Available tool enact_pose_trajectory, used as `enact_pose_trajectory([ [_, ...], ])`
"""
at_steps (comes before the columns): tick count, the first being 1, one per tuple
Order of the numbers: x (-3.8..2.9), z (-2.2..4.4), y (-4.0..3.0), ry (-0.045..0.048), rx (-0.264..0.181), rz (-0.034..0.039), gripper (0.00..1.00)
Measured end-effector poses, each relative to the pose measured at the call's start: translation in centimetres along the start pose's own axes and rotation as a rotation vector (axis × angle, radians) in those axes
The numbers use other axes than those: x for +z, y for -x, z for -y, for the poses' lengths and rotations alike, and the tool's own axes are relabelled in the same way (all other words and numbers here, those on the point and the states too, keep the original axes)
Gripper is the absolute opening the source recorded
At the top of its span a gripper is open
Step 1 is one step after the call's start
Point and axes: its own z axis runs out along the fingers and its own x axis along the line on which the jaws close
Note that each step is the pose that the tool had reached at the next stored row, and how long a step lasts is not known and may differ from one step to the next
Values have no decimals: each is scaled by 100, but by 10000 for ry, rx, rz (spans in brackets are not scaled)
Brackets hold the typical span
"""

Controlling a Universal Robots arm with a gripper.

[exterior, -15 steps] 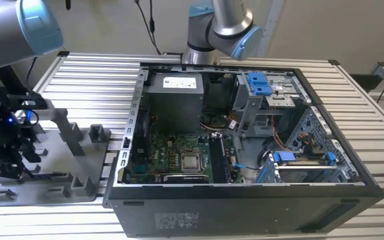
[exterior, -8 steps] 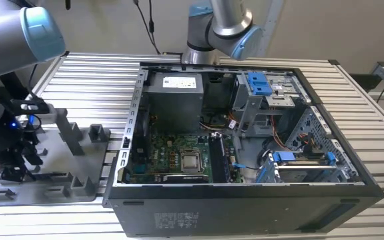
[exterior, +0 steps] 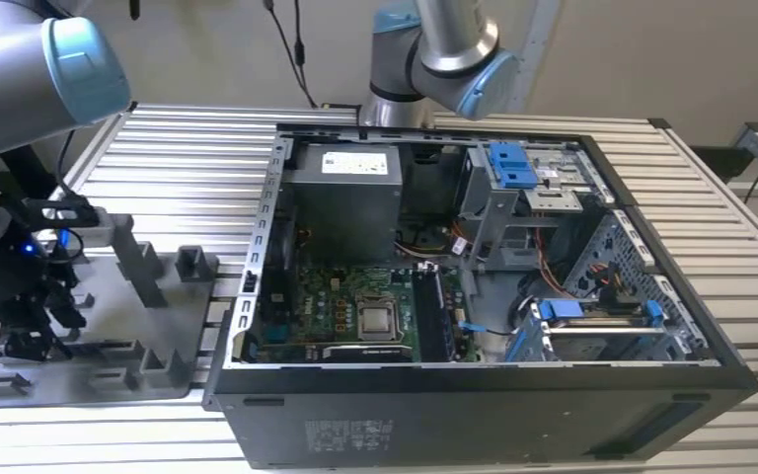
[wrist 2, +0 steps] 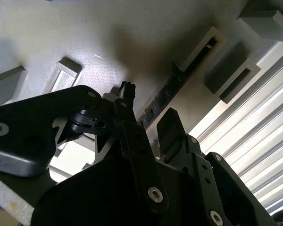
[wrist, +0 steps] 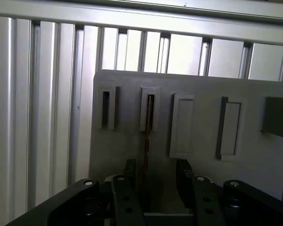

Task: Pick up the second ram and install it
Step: 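Pick up the second ram and move it above second insertion slot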

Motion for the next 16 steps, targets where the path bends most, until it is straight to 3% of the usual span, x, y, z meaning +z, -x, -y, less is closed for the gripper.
enact_pose_trajectory([
  [3,1,0,0,-2,0,1,46],
  [6,0,0,0,-3,0,0,33],
  [10,0,0,0,-3,0,0,30],
  [12,0,0,0,-4,0,0,17],
  [16,0,0,0,-5,0,0,15],
])
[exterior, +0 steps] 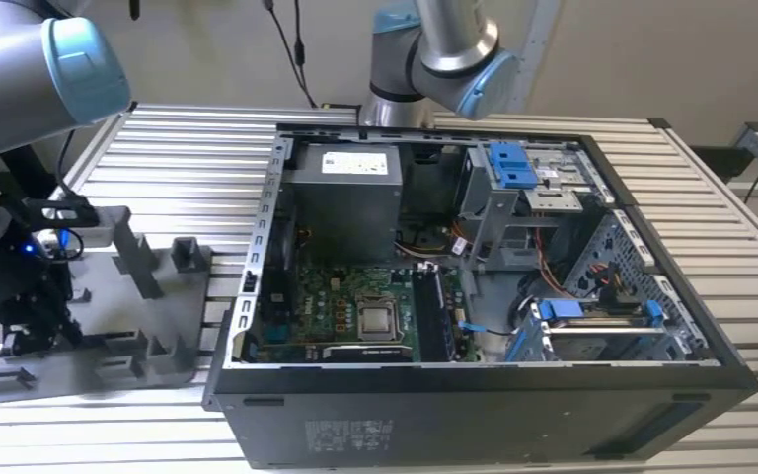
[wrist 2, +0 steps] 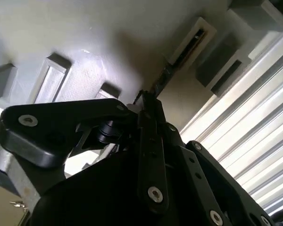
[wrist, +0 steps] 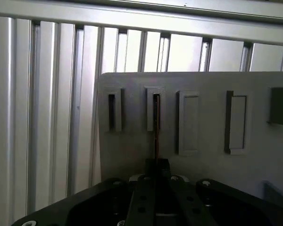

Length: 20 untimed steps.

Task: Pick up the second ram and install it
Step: 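Pick up the second ram and move it above second insertion slot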

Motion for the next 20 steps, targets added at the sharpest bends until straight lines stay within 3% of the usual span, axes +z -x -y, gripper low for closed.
enact_pose_trajectory([
  [12,-3,0,0,-6,0,1,14],
  [20,-118,2,2,-3,28,-1,14],
])
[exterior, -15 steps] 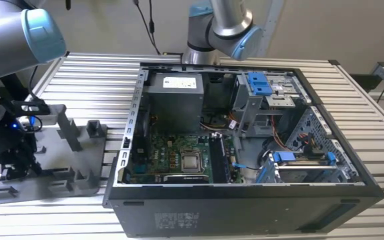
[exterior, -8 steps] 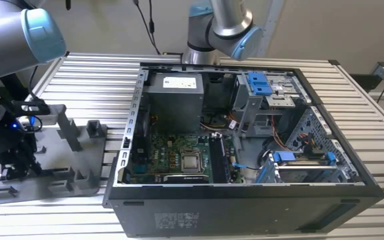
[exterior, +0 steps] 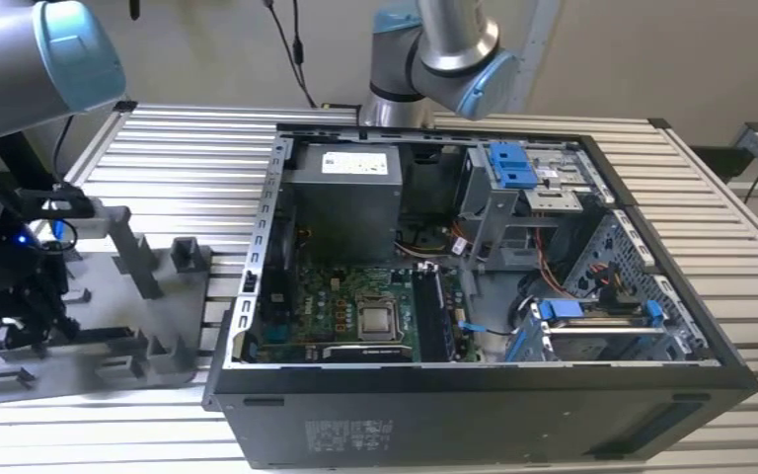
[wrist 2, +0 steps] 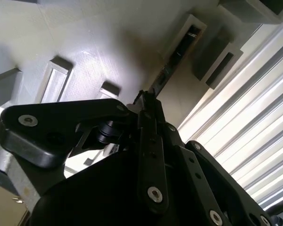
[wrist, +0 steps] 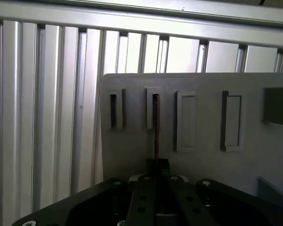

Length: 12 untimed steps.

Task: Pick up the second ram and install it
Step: 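Pick up the second ram and move it above second insertion slot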

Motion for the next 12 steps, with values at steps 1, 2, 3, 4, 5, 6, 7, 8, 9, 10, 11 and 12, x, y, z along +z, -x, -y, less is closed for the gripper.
enact_pose_trajectory([
  [1,-15,0,0,0,22,0,14],
  [2,-31,1,1,-1,48,-1,14],
  [3,-49,1,1,-2,73,-1,14],
  [4,-68,1,1,-3,99,-1,14],
  [5,-87,2,2,-3,122,-2,14],
  [6,-105,2,2,-4,140,-2,14],
  [7,-123,2,2,-5,158,-2,14],
  [8,-139,3,3,-3,175,-3,14],
  [9,-148,3,3,-3,195,-4,14],
  [10,-157,3,3,-5,244,-4,14],
  [11,-173,4,3,-6,277,-5,14],
  [12,-195,4,4,-5,299,-6,14],
])
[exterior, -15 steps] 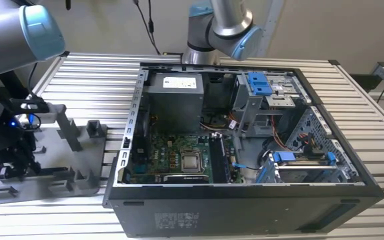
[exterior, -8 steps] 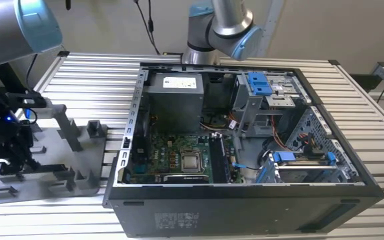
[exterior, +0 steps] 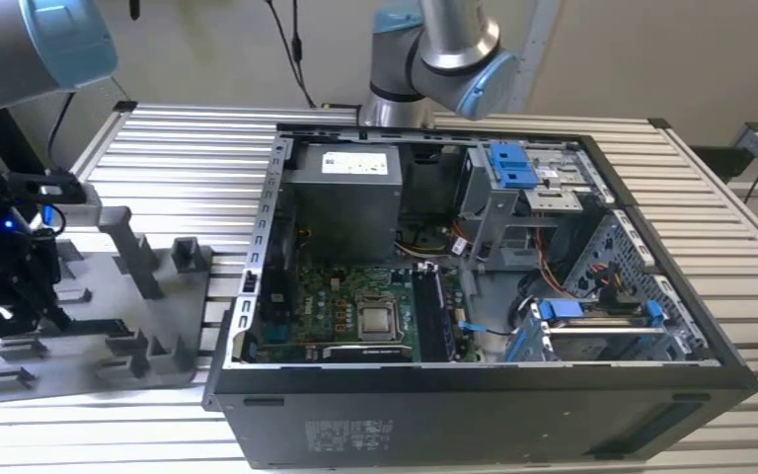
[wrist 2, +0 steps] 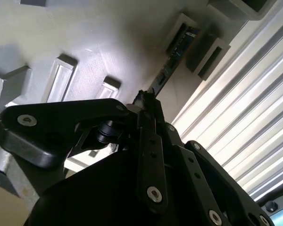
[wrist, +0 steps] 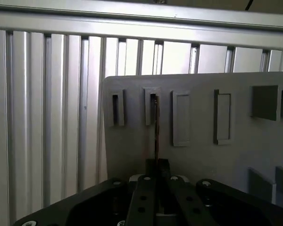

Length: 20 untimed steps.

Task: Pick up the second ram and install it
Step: 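Pick up the second ram and move it above second insertion slot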

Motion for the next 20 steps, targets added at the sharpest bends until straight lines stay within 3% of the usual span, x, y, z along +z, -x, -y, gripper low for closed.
enact_pose_trajectory([
  [13,-310,5,6,-9,25,0,14],
  [20,-395,7,8,-9,76,1,14],
])
